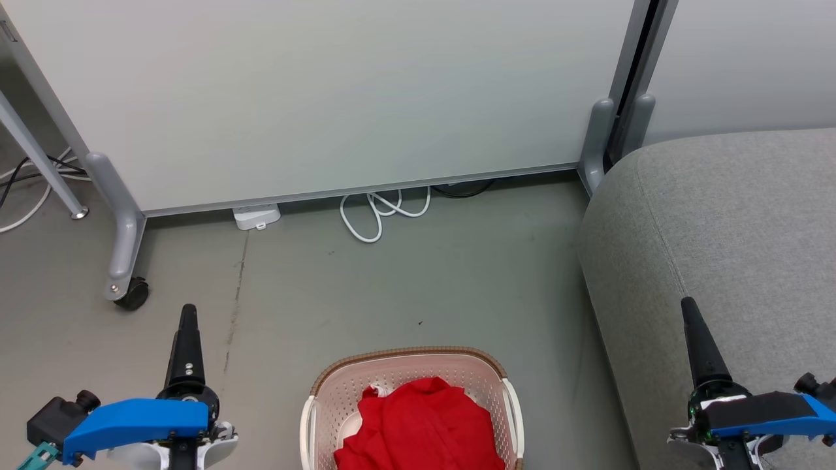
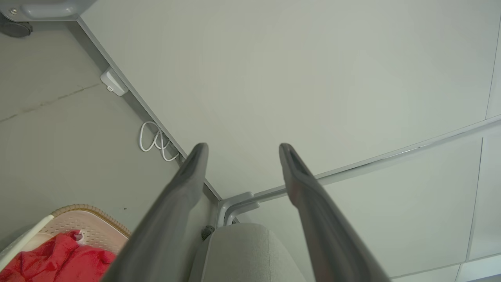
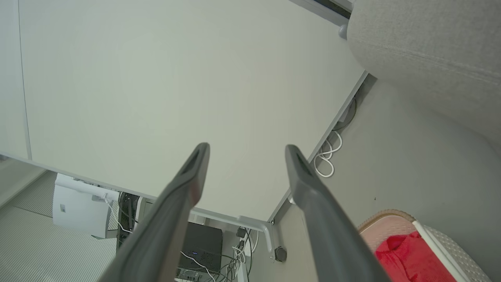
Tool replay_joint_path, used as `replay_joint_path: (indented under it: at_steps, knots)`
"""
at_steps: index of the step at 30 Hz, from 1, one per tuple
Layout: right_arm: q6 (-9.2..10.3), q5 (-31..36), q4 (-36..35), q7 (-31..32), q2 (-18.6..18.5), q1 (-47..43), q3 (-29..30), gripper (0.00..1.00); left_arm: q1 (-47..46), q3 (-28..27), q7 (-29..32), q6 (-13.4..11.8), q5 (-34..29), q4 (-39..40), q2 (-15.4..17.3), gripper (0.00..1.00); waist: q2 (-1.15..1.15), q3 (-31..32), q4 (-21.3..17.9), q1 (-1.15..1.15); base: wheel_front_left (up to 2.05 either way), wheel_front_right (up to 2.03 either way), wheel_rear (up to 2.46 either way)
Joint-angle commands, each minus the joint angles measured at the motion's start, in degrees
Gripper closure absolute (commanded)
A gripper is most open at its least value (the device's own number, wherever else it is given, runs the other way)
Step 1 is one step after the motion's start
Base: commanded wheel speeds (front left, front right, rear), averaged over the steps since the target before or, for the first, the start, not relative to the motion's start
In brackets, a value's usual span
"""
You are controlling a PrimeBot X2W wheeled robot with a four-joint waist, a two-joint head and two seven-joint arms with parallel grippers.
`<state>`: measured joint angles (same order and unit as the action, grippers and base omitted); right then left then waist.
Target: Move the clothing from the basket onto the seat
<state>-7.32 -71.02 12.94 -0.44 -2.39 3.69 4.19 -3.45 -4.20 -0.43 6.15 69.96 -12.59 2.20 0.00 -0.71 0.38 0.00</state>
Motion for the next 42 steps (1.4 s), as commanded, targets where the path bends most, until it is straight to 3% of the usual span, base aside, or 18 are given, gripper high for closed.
replay_joint_path:
  at_steps: [1, 24, 42]
  knots:
    - [-0.11, 3.04, -1.48, -0.75, -0.32, 1.39, -0.32, 0.0, -1.55, 0.85, -0.79, -0.48, -3.67, 1.58, 0.47, 0.0, 0.0, -0.03, 0.04, 0.0, 0.0, 0.0, 0.0]
    - [-0.16, 29.02, -2.85, -5.49, -0.45, 1.35, -3.73, 0.0, -2.18, 6.59, -5.53, -3.92, -29.52, 2.3, 0.61, 0.0, 0.0, -0.58, 0.44, 0.0, 0.0, 0.0, 0.0]
    - [-0.17, 42.26, -1.78, -8.4, -0.53, 1.55, -5.26, 0.0, -2.36, 9.1, -8.47, -5.01, -41.78, 1.7, 0.67, 0.0, 0.0, -0.64, 0.65, 0.0, 0.0, 0.0, 0.0]
